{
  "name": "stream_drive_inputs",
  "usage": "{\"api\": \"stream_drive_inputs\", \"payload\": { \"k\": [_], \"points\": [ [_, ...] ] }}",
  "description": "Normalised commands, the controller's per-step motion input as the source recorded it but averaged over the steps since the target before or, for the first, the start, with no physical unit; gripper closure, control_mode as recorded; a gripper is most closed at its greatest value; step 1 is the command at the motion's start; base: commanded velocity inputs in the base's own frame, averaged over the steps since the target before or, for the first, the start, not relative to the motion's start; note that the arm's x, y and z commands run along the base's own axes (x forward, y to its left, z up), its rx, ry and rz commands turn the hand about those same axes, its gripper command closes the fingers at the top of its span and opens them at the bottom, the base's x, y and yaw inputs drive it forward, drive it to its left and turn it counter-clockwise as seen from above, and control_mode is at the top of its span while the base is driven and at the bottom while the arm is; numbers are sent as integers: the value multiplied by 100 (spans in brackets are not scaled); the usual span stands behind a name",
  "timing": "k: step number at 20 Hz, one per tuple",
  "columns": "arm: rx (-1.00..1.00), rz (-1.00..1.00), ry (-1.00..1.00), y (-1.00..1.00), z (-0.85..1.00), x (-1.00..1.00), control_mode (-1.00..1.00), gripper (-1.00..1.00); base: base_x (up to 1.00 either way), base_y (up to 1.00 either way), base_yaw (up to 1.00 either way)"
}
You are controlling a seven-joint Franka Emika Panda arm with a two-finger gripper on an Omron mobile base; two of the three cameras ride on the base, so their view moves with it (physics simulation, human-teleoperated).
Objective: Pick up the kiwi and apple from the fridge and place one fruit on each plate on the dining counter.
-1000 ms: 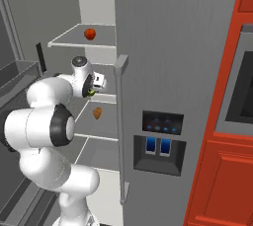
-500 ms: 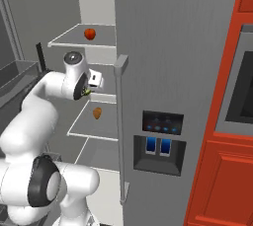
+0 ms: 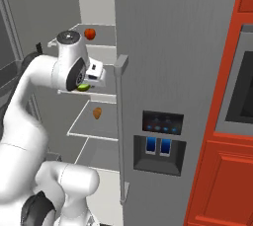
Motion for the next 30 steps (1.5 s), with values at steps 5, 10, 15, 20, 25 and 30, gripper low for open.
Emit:
{"api": "stream_drive_inputs", "payload": {
  "k": [5,10,15,20,25,30],
  "points": [
    [-10,0,7,-8,28,-99,-100,100,0,0,0],
    [-12,-3,1,0,25,-100,-100,100,0,0,0],
    [-5,-1,0,0,6,-73,-100,100,0,0,0],
    [0,0,0,0,-15,-44,-100,100,0,0,0],
    [0,0,0,-1,0,-3,-100,100,0,0,0],
    [0,0,0,0,0,0,-100,100,0,0,0]
  ]
}}
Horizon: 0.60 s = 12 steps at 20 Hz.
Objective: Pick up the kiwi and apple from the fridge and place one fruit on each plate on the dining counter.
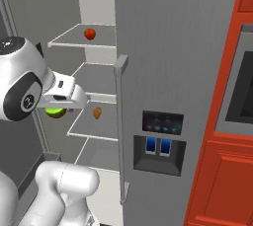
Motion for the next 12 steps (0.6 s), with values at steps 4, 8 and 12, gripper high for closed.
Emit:
{"api": "stream_drive_inputs", "payload": {
  "k": [4,8,12],
  "points": [
    [0,0,0,0,0,-9,-100,100,0,0,0],
    [0,0,0,0,0,0,100,100,-66,-36,-28],
    [0,0,0,0,0,0,100,100,-22,-54,-64]
  ]
}}
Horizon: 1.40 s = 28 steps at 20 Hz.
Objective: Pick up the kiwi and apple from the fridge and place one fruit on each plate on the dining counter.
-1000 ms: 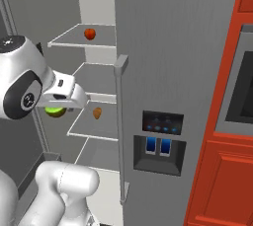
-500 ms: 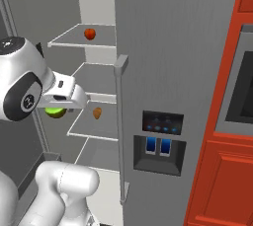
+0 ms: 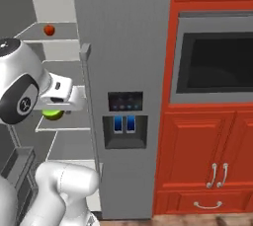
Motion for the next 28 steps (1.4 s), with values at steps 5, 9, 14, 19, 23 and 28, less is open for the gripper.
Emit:
{"api": "stream_drive_inputs", "payload": {
  "k": [5,9,14,19,23,28],
  "points": [
    [0,0,0,0,0,0,100,100,-7,-98,-53],
    [0,0,0,0,0,0,100,100,0,-100,-58],
    [0,0,0,0,0,0,100,100,1,-34,-86],
    [0,0,0,0,0,0,100,100,0,0,-100],
    [0,0,0,0,0,0,100,100,0,0,-100],
    [0,0,0,0,0,0,100,100,0,0,-100]
  ]
}}
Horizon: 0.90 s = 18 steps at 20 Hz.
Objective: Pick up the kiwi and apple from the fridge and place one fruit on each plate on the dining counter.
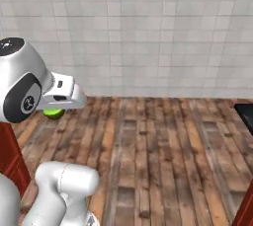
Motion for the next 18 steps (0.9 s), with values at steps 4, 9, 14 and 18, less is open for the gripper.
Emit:
{"api": "stream_drive_inputs", "payload": {
  "k": [4,9,14,18],
  "points": [
    [0,0,0,0,0,0,100,100,0,0,-100],
    [0,0,0,0,0,0,100,100,0,2,-99],
    [0,0,0,0,0,0,100,100,83,79,-57],
    [0,0,0,0,0,0,100,100,100,100,-34]
  ]
}}
